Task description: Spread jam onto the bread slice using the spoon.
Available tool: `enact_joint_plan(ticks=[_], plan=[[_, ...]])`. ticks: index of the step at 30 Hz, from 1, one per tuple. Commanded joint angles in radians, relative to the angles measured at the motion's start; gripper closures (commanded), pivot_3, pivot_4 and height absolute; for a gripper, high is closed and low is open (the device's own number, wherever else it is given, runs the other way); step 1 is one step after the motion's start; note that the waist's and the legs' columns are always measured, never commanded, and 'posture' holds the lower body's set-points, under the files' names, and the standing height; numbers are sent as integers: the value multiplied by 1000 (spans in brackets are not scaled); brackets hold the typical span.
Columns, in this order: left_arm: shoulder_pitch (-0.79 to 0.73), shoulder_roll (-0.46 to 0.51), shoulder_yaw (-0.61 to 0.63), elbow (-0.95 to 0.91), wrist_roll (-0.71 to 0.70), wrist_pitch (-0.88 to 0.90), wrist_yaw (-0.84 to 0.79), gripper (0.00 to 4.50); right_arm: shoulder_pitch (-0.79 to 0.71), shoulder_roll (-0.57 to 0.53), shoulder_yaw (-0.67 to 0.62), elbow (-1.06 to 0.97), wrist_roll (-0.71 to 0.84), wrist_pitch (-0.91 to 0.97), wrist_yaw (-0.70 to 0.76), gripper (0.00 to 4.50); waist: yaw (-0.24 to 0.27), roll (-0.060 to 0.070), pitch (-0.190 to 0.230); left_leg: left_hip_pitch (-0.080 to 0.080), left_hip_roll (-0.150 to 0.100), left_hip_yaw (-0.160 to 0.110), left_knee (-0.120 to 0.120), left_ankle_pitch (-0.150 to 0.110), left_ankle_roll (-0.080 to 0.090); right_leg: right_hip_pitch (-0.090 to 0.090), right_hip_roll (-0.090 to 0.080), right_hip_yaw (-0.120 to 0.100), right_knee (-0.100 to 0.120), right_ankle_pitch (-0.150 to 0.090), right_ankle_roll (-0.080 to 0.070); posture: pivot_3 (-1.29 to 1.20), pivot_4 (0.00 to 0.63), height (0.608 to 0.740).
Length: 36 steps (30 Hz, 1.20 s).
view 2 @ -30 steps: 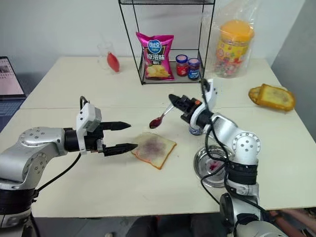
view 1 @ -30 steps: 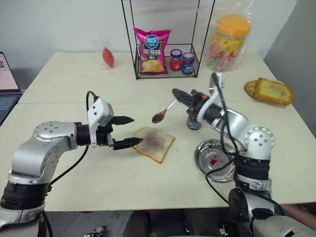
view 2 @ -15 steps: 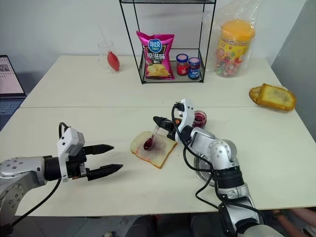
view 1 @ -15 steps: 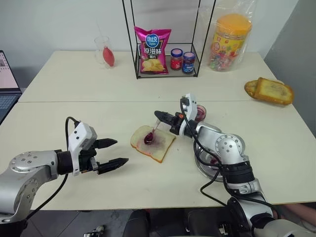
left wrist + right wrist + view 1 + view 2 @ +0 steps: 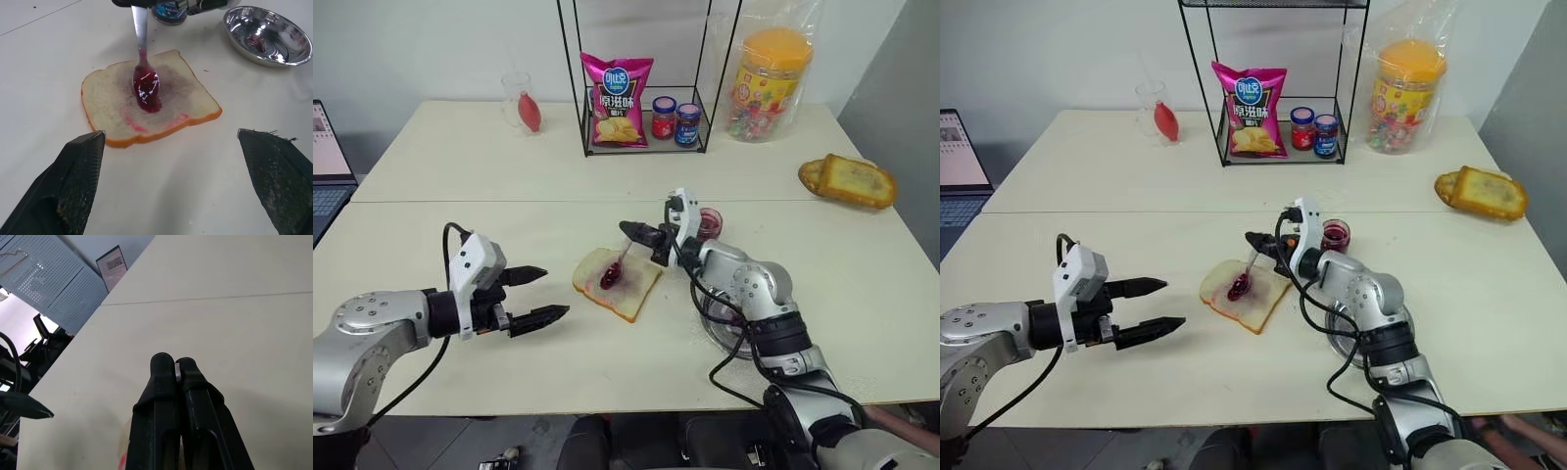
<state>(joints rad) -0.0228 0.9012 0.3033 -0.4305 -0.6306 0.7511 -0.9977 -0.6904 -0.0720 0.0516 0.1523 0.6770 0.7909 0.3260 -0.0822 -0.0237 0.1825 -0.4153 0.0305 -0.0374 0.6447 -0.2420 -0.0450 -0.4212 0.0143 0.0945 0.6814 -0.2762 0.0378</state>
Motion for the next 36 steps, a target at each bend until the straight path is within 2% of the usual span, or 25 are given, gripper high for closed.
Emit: enact_joint_plan(ticks=[1, 6, 11, 13, 25, 36], plan=[[-33, 21, -6, 9, -3, -21, -12, 0, -34, -10, -45, -22, -19, -14, 4, 4435, 0, 0, 0, 0, 0, 0, 0, 0, 0, 0, 0, 0, 0, 0, 0, 0, 150, 740], [-54, 28, -22, 30, 4, -32, -22, 0, -49, -6, -79, -40, -12, 14, -3, 4435, -1, 0, 0, 0, 0, 0, 0, 0, 0, 0, 0, 0, 0, 0, 0, 0, 150, 740], [-61, 31, -30, 37, 4, -42, -26, 0, -68, 97, -249, -41, 199, 179, -106, 4435, -1, 0, 0, 0, 0, 0, -1, 0, 0, 0, 0, 0, 0, 0, 0, 0, 150, 740], [-62, 31, -32, 38, 5, -44, -26, 0, -64, 102, -250, -38, 206, 215, -108, 4435, -1, 0, 0, 0, 1, -1, -1, 0, 0, 0, 0, -1, 1, 0, 0, 0, 150, 740], [-63, 39, -46, 40, 16, -55, -33, 0, -66, 154, -203, 157, 63, 108, -84, 4435, -4, 0, 0, 0, 0, 0, 0, 0, 0, 0, 0, -1, 0, 0, 0, 0, 150, 740], [-95, 45, -86, 79, 39, -91, -54, 0, 9, 43, -211, 15, 73, 226, -63, 4435, 0, 0, 0, 0, 0, -1, 0, 0, 0, 0, 0, -1, 1, 0, 0, 0, 150, 740]])
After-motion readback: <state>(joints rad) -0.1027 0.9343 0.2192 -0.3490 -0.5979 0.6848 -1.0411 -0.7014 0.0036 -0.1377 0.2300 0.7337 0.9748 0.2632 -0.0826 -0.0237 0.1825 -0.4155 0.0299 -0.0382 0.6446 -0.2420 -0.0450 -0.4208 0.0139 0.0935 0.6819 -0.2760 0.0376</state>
